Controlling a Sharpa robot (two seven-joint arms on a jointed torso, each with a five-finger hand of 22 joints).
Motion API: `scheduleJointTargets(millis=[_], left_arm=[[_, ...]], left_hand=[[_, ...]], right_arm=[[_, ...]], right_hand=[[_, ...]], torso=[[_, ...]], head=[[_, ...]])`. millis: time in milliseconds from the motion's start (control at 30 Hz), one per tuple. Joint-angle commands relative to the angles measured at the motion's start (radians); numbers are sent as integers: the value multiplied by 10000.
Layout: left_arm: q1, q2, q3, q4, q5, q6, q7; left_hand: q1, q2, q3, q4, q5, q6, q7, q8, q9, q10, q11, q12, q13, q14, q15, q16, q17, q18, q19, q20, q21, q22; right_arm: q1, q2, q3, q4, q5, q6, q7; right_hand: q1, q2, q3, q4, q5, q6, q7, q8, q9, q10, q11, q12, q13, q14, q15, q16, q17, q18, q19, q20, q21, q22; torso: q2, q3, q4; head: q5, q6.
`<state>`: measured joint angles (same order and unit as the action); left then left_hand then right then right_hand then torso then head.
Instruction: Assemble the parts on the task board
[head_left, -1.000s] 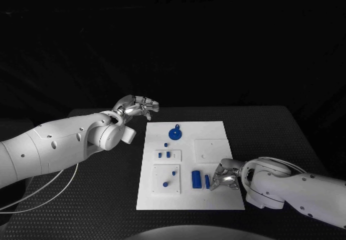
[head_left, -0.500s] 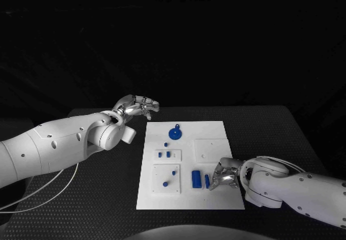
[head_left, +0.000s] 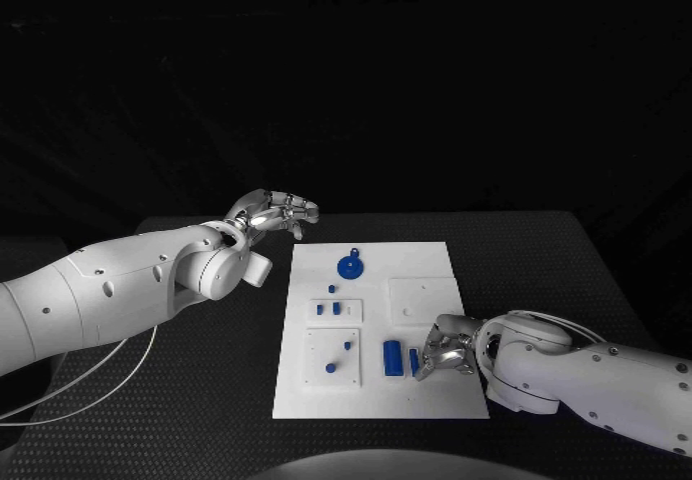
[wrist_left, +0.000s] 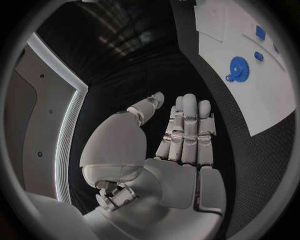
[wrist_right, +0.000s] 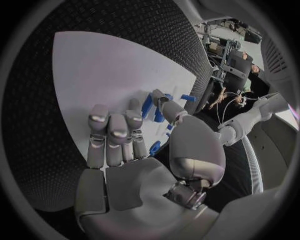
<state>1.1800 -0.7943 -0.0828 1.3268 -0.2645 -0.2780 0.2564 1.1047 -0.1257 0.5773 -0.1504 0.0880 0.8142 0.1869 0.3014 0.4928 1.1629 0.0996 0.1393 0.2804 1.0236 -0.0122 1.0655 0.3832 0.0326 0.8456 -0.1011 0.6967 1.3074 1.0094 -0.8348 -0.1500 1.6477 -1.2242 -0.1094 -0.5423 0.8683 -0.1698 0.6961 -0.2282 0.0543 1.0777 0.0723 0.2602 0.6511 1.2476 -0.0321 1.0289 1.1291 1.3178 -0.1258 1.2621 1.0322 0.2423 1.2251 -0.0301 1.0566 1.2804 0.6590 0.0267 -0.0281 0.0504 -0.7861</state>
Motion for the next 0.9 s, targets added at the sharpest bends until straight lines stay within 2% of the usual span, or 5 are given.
scheduleJointTargets(millis=[33, 267, 700, 800, 900], left_arm=[[10, 12, 6, 30, 43, 106, 62], [10, 12, 6, 29, 43, 116, 60], [10, 13, 6, 21, 43, 115, 42], [10, 14, 6, 18, 43, 124, 41], [10, 28, 6, -8, 43, 120, 51]], left_hand=[[-72, 11, 9, 56, 49, -57, -15, -54, 16, -46, 19, 45, 17, -13, 55, -52, 15, 171, 52, -39, -57, 102], [-69, 12, 9, 57, 49, -58, -15, -54, 18, -47, 19, 47, 17, -13, 55, -53, 17, 171, 52, -39, -59, 105], [-68, 14, 8, 61, 49, -58, -16, -55, 21, -48, 19, 49, 17, -13, 56, -55, 20, 170, 53, -38, -63, 109], [-67, 15, 8, 62, 49, -58, -16, -55, 21, -49, 20, 49, 17, -14, 56, -56, 21, 170, 53, -38, -64, 110], [-69, 16, 8, 65, 49, -58, -16, -55, 22, -49, 20, 50, 18, -13, 56, -56, 22, 170, 53, -38, -64, 111]], right_arm=[[-28, 60, -18, -85, -320, 30, -168], [-31, 86, -25, -105, -362, 30, -161], [-35, 80, -33, -171, -358, 107, -204], [-35, 22, -33, -145, -163, 81, -116], [-34, -79, -31, -101, 91, 90, 85]], right_hand=[[45, 130, 41, -53, -22, 61, 29, -31, -28, 44, -29, -48, -3, 8, -48, 55, 12, 195, -9, 15, 51, 3], [24, 275, 44, -150, -19, 87, 30, -40, -46, 51, -27, -50, -3, 3, -40, 65, 20, 195, -21, 30, 64, 11], [-27, 214, 23, -182, -18, 94, 30, -49, -58, 54, -27, -53, -3, 1, -38, 68, 22, 195, -25, 41, 72, 14], [-52, 122, 27, -182, -17, 91, 32, -59, -68, 51, -24, -58, -5, -3, -37, 63, 20, 195, -30, 45, 68, 11], [-113, -187, 108, -51, 9, 89, 39, -86, -96, 39, -13, -75, -11, -1, -36, 43, 4, 195, -31, 52, 50, -10]], torso=[[1, -3, 2], [0, -1, -2], [-6, 1, -4], [-3, 3, -2], [-7, 7, -8]], head=[[5, -1], [10, -18], [12, -13], [14, -12], [10, 7]])
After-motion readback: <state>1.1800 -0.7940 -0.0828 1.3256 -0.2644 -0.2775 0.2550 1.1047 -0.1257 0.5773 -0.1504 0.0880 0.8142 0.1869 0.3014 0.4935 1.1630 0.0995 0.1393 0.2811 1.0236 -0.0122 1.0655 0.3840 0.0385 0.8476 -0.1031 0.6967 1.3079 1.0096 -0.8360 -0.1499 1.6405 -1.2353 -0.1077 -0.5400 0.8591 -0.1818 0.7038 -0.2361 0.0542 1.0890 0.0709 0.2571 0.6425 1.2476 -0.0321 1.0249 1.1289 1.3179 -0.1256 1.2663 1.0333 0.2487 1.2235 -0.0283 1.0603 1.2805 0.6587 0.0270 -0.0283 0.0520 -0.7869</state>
